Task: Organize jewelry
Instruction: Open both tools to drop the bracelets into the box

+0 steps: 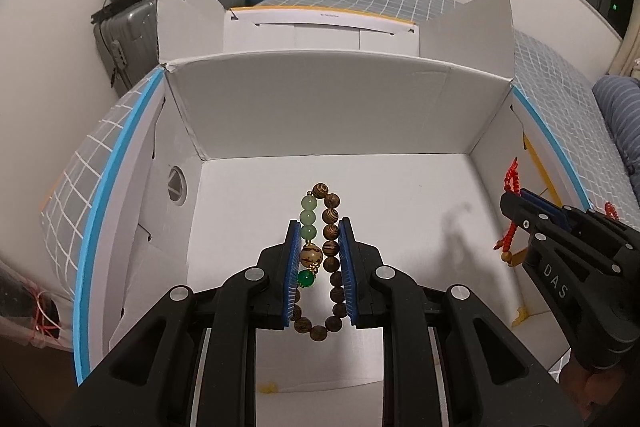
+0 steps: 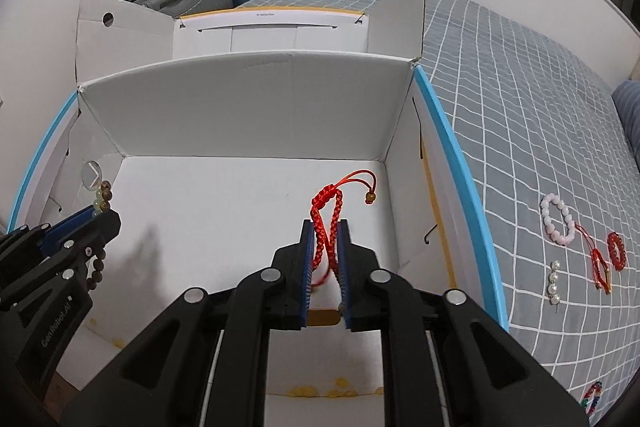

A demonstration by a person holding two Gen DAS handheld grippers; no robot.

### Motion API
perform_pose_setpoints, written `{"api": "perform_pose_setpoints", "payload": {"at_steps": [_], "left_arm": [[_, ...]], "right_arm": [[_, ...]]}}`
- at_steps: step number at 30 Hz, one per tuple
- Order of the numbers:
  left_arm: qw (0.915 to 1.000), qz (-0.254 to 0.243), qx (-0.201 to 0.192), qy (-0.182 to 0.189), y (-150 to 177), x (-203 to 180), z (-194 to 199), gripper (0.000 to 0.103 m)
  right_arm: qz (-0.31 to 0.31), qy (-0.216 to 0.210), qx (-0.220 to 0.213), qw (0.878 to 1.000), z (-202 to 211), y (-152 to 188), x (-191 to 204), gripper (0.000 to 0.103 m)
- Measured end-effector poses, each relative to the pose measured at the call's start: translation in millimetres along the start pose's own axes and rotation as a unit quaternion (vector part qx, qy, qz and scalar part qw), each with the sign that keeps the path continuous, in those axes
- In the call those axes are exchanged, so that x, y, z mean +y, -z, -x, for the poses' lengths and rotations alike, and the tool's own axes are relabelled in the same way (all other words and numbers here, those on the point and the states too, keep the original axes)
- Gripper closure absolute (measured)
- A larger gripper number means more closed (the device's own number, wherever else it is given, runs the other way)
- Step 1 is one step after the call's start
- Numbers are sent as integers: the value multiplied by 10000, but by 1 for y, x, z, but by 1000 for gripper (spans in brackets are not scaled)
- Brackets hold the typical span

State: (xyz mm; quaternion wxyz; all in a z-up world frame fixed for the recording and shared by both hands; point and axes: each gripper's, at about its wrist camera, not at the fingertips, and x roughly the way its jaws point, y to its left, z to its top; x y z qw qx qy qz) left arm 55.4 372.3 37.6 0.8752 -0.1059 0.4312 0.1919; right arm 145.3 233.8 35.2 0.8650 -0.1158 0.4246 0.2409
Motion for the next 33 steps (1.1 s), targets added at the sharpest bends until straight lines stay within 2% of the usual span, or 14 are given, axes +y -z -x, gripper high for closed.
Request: {"api": "perform_pose_setpoints", "payload": {"at_steps": [2,3,4,6,10,16,20,22,24,27,33], "left_arm": [[10000,-8,-8,9,0,0,1,81],[10000,5,-20,22,0,0,2,78],[10000,7,-27,10,0,0,3,70],[10000,13,-69,19,-1,0,5,58],[9998,22,-186,-41,-1,-1,13,40],[9993,64,-350,-90,-3,-1,22,26],[9987,77,-509,-47,-5,-5,32,17],[9982,74,-585,-47,-6,-10,36,13],[9977,68,-680,-42,-7,-15,40,8],[9970,41,-773,62,-10,-28,46,6],[9962,-140,-840,200,-15,-64,52,6]], "right_arm": [[27,9,-34,10000,2,-1,1,85],[29,19,-54,10000,3,0,1,77],[27,30,-101,9999,5,-1,1,69],[39,14,-174,9998,9,-1,1,60],[100,92,-347,9993,20,-1,1,44],[88,115,-616,9980,39,-2,-7,26],[51,233,-796,9965,54,-4,-17,19],[30,274,-893,9956,61,-5,-25,12],[-11,340,-949,9949,67,-5,-34,11],[-99,468,-1022,9936,75,-2,-53,8],[-289,675,-1041,9919,86,4,-92,8]]}}
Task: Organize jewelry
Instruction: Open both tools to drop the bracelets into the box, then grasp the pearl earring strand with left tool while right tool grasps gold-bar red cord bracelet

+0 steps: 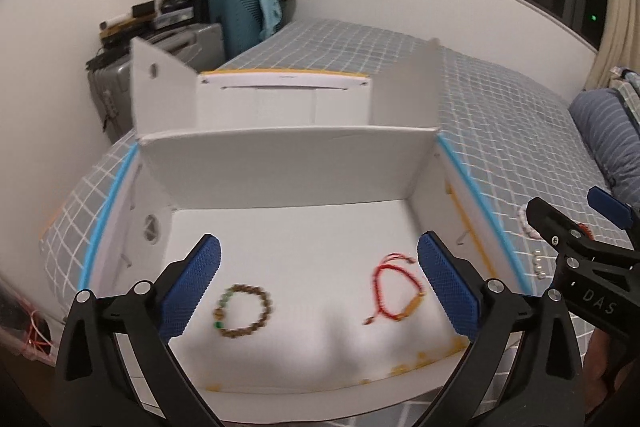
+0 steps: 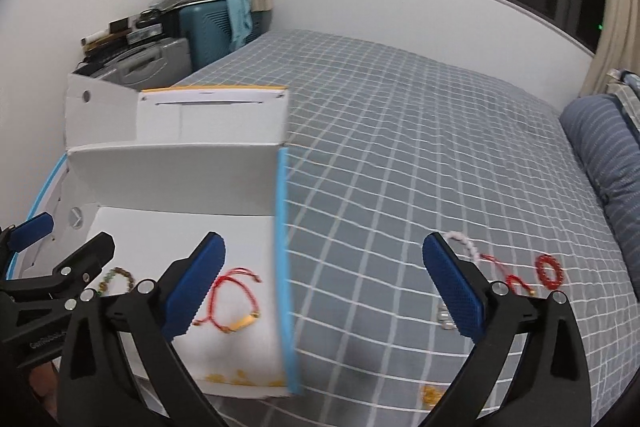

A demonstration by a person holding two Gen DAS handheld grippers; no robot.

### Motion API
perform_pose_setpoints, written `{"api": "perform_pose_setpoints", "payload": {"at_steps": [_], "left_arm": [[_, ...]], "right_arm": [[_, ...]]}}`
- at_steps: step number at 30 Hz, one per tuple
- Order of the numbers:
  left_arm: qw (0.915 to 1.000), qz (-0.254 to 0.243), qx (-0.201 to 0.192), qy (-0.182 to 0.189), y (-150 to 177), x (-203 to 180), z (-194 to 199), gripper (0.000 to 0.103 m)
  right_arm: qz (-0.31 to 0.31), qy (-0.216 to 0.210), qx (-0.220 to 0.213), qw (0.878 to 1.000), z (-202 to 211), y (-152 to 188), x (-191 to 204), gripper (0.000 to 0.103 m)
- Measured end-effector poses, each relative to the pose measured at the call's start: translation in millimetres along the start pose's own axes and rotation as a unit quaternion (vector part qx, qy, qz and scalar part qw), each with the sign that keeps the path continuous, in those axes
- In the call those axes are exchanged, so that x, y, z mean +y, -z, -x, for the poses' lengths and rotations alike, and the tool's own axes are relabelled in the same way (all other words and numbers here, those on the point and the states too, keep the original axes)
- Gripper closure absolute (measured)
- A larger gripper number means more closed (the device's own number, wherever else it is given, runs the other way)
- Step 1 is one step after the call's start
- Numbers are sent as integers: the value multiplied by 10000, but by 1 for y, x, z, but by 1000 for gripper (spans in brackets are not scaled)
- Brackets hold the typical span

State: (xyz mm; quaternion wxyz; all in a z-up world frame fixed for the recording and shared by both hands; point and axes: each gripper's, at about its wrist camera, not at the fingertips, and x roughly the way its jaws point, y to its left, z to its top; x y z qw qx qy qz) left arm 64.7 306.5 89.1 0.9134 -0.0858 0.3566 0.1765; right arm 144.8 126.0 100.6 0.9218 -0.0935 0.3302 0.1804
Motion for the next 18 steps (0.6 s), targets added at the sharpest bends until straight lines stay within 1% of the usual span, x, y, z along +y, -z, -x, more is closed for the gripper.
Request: {"api": "perform_pose_setpoints", "payload": {"at_steps": [5,12,18], "left_arm": [[9997,-139,-37,192,-4,-38,1,6],[9987,-340,-65,371,-7,-91,2,6],[9959,-646,-11,634,-4,-150,-5,6]], "right_arm": [[-171,191,-2,9997,5,2,-40,8],[-467,392,31,9981,7,12,-98,8],[-754,602,161,9952,3,25,-152,8]]}}
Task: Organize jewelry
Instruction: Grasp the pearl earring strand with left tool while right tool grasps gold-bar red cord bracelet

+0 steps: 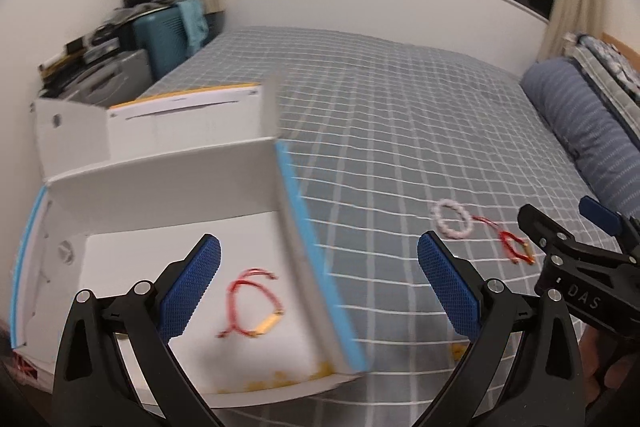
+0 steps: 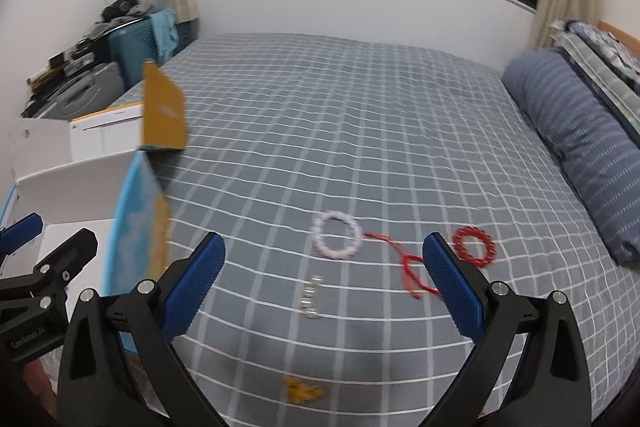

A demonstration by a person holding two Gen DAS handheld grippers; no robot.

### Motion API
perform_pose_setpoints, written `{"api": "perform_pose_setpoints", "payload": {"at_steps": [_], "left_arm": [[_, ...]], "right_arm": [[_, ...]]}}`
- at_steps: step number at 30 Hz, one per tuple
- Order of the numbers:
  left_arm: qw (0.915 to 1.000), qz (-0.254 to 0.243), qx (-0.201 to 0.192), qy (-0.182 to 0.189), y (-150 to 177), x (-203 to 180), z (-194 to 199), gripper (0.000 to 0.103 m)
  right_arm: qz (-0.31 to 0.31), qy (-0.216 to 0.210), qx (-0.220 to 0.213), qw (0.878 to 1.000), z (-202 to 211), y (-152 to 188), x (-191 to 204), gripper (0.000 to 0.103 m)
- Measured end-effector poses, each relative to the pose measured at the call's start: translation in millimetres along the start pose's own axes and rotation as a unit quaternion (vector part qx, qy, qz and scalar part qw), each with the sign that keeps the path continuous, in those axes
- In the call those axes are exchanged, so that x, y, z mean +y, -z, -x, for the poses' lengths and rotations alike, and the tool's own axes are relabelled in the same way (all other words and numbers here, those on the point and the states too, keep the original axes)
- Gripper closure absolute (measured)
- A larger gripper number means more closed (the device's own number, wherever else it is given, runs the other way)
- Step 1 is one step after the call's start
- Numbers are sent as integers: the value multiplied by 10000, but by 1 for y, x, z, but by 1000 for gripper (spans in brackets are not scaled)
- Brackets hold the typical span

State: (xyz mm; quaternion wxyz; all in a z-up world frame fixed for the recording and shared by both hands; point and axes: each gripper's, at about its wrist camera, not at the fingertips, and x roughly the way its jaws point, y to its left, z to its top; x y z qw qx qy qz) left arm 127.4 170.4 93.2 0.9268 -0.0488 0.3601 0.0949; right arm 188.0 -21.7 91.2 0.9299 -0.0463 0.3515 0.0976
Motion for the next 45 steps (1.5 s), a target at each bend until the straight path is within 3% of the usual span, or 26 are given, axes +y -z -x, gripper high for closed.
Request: {"api": "perform_pose_setpoints", "payload": {"at_steps": [7,10,17,23,38,42,45], "left_arm": [[9991,-278,182,250,3,-53,-25,6],[9987,-364,289,193,4,-67,-41,6],[9974,-460,511,208,12,-97,-75,6],[9951,-579,720,357,25,-119,-105,6],[9881,-811,1255,368,45,-145,-167,7],[9863,-764,1396,422,48,-143,-177,13],[9862,-727,1428,425,48,-141,-178,27]], "right_arm": [[-237,252,190,9992,-19,8,-57,8],[-359,286,310,9985,-31,10,-75,8],[-451,287,624,9966,-58,20,-104,8],[-388,231,909,9948,-83,32,-118,15],[-567,150,1667,9843,-145,58,-139,46],[-602,130,1740,9828,-152,61,-142,57],[-564,134,1754,9828,-154,61,-142,66]]}}
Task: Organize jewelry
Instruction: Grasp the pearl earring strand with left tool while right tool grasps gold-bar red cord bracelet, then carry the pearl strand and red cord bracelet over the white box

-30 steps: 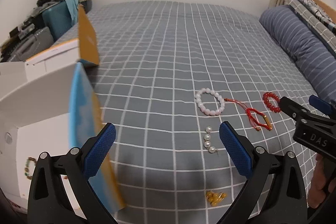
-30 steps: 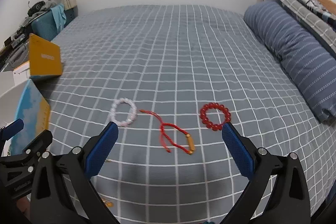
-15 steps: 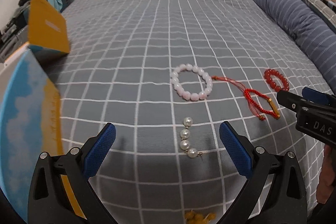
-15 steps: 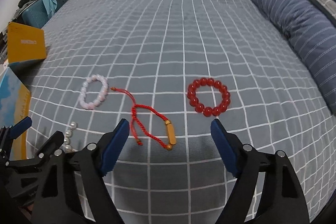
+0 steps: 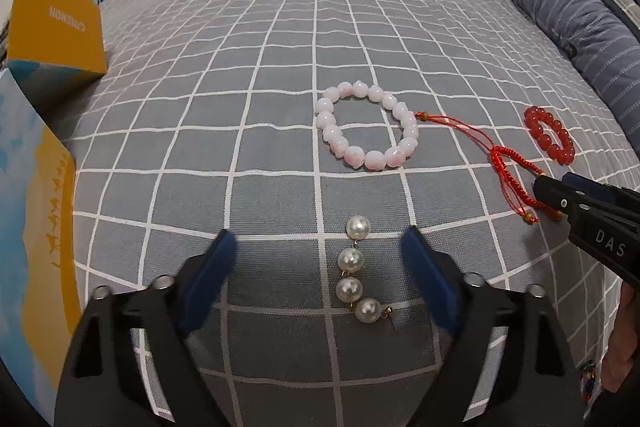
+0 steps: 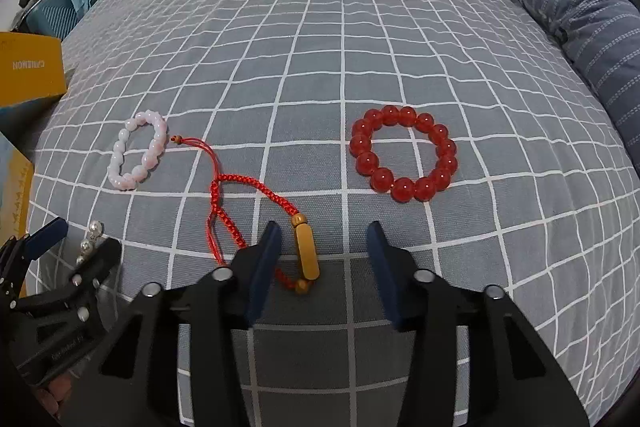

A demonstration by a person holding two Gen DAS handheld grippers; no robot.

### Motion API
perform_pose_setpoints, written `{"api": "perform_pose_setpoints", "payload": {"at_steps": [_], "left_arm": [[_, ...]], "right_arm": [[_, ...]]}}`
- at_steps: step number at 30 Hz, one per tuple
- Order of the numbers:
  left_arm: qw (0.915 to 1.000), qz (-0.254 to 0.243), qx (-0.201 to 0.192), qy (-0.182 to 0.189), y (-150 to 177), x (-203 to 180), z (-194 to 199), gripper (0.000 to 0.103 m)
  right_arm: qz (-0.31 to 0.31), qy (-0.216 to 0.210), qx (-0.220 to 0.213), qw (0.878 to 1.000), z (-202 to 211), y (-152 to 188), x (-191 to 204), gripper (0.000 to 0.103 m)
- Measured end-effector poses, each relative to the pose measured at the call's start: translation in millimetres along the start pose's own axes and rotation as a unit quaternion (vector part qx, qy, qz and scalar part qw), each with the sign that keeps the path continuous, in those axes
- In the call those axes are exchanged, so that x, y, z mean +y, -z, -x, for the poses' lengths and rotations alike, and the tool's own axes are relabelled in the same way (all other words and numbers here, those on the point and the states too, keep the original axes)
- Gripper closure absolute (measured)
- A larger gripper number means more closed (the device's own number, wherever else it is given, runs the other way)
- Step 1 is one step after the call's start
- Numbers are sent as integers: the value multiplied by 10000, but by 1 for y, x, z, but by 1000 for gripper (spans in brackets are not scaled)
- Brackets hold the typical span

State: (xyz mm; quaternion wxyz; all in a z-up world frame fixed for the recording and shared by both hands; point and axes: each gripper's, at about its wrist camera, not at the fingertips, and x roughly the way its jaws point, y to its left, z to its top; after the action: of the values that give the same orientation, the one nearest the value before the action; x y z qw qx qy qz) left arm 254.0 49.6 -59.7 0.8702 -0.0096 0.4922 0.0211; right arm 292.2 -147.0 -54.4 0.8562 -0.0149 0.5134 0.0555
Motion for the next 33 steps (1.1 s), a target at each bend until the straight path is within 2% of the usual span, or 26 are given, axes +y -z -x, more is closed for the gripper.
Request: {"api": "perform_pose_setpoints", "payload": {"at_steps": [6,8,10,11,33], "left_arm": [[9999,96,41,52,0,5,2,62],[9999,116,49,91,1,7,4,73],[9999,105,60,116,2,6,5,90],[9998,94,71,140,2,6,5,92],[9992,83,-203,339,-1,11,34,92]], "right_arm": [[7,-44,41,10000,0,0,2,87],[1,-38,49,10000,-1,0,2,90],[-2,-28,53,10000,-1,0,3,94],[-9,-24,51,10000,0,0,2,94],[-25,-55,-259,9996,23,1,4,94]]}}
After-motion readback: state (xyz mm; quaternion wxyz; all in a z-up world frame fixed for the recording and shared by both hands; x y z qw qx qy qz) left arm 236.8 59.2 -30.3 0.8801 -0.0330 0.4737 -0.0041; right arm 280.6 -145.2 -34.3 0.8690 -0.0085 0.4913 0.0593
